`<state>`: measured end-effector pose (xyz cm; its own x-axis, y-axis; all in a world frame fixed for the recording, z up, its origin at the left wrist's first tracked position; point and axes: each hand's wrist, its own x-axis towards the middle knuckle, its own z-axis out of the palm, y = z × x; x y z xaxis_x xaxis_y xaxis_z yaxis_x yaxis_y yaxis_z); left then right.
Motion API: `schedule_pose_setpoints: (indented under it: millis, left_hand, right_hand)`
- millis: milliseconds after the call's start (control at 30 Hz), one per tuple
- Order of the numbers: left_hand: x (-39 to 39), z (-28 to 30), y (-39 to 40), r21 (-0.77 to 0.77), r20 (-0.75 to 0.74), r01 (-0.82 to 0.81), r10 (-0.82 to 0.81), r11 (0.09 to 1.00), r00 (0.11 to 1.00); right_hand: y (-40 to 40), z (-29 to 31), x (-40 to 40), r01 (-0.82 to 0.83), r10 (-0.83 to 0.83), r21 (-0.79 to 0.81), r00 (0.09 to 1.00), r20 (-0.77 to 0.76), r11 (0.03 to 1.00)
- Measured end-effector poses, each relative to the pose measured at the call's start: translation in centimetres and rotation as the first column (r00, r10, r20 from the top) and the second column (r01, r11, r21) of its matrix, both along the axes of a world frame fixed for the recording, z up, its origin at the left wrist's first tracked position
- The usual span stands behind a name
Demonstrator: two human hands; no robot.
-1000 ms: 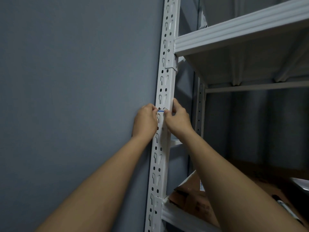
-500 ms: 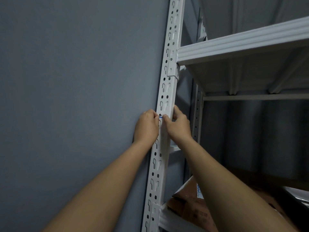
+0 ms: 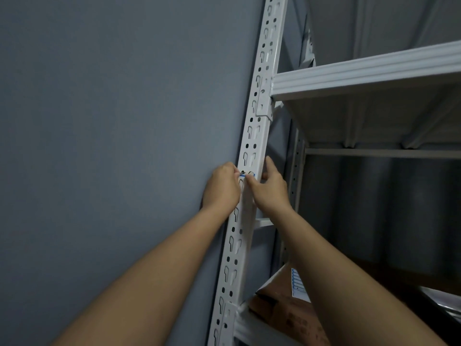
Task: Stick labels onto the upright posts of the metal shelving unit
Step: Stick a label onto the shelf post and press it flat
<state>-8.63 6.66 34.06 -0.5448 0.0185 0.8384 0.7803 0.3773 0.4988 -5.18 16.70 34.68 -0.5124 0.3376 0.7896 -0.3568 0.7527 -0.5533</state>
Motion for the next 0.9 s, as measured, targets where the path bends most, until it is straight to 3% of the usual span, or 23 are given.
schedule_pose_setpoints:
  millis: [100,167,233,300,367,433,600,733,900]
  left_hand:
    - [-0.1,-0.1,0.0,0.008,0.005,0.009,-0.009,1.0,1.0]
    - [-0.2,-0.4,0.1,0.015,-0.018,0.022,-0.021,1.0,1.0]
    - [-0.1,-0.9,0.2,0.034,-0.042,0.04,-0.039,0.999,0.998]
    - [0.2,-1.3,0.5,0.088,-0.026,0.088,-0.086,0.992,0.996]
    - [0.3,-1.7,0.9,0.151,0.02,0.14,-0.144,0.979,0.989]
    - [0.3,-2.0,1.3,0.199,0.079,0.173,-0.192,0.965,0.978]
    - [0.1,-1.9,1.9,0.283,0.169,0.235,-0.289,0.93,0.942]
    - [0.1,-1.8,2.3,0.33,0.198,0.259,-0.334,0.908,0.921]
    - [-0.4,-1.5,2.5,0.383,0.242,0.337,-0.445,0.86,0.862]
  right_hand:
    - [0.1,-0.1,1.0,0.28,-0.271,0.259,0.96,-0.071,0.925]
    - [0.1,0.2,1.6,0.455,-0.372,0.447,0.89,-0.265,0.77]
    - [0.2,1.1,1.4,0.554,-0.337,0.587,0.83,-0.445,0.591]
    - [0.3,2.2,1.1,0.614,-0.319,0.696,0.788,-0.526,0.371]
    - [-0.1,3.3,1.4,0.555,-0.406,0.817,0.791,-0.458,0.158]
    - [-0.2,4.5,1.5,0.421,-0.441,0.904,0.827,-0.349,0.074]
    - [-1.8,6.7,2.2,0.255,-0.459,0.954,0.837,-0.298,-0.154]
    - [-2.3,7.1,2.0,0.188,-0.474,0.966,0.844,-0.25,-0.175]
    - [-1.9,7.3,1.6,0.19,-0.467,0.982,0.866,-0.178,-0.021]
